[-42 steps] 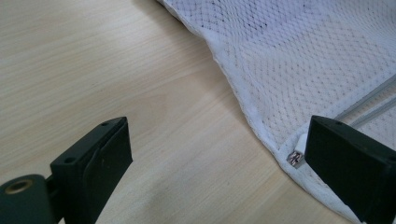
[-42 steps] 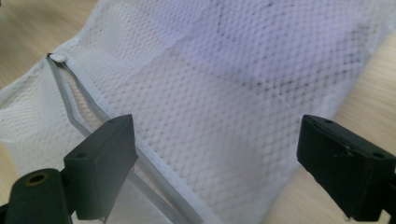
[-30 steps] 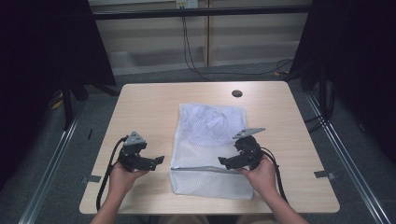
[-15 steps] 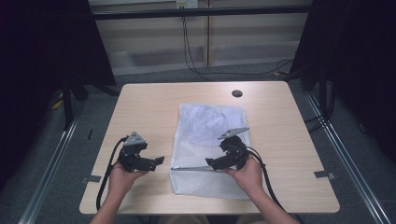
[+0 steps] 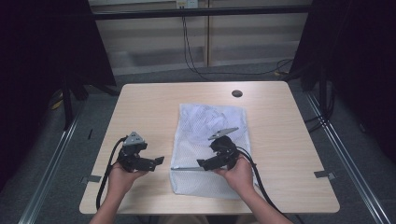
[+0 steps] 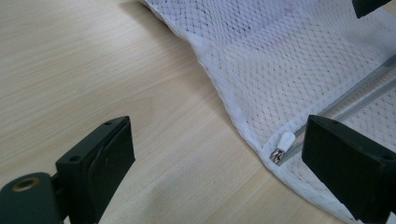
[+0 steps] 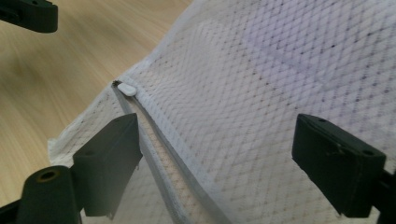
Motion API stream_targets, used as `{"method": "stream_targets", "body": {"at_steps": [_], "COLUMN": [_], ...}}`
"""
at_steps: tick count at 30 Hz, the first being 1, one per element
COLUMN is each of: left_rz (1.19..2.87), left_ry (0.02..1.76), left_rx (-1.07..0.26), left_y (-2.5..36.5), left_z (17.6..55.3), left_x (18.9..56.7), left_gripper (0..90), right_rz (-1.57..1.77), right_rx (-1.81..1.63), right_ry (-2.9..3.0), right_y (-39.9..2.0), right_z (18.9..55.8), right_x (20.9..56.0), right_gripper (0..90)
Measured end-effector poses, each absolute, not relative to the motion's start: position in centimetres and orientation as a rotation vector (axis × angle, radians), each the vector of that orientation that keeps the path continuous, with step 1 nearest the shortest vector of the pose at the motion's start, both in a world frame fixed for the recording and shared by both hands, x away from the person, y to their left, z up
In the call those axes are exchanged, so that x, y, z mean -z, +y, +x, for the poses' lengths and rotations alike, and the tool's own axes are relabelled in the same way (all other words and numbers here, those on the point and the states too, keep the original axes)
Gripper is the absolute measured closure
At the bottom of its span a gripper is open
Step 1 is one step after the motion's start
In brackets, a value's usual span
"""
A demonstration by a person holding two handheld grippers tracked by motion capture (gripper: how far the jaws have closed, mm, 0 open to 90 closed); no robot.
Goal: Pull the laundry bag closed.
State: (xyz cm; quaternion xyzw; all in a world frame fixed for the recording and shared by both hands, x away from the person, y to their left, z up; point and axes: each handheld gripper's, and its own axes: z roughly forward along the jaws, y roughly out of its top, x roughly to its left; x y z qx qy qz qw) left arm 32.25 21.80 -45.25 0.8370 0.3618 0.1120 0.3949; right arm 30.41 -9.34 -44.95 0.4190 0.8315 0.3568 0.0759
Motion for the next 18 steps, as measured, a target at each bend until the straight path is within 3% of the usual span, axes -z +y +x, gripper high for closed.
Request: {"method": "stream_targets", "body": {"at_steps": [18], "left_rz": [2.121], "left_ry": [0.908], "left_rx": [-0.28], "left_y": [21.9], "left_z": [32.2], "left_x": [45.1], "left_gripper": [10.7], "right_rz": [1.246], "right_rx": [-1.122], "right_ry": [2.525], "right_y": [-7.1], "right_z": [30.7], "right_x": [45.2], "right_gripper": [22.1]}}
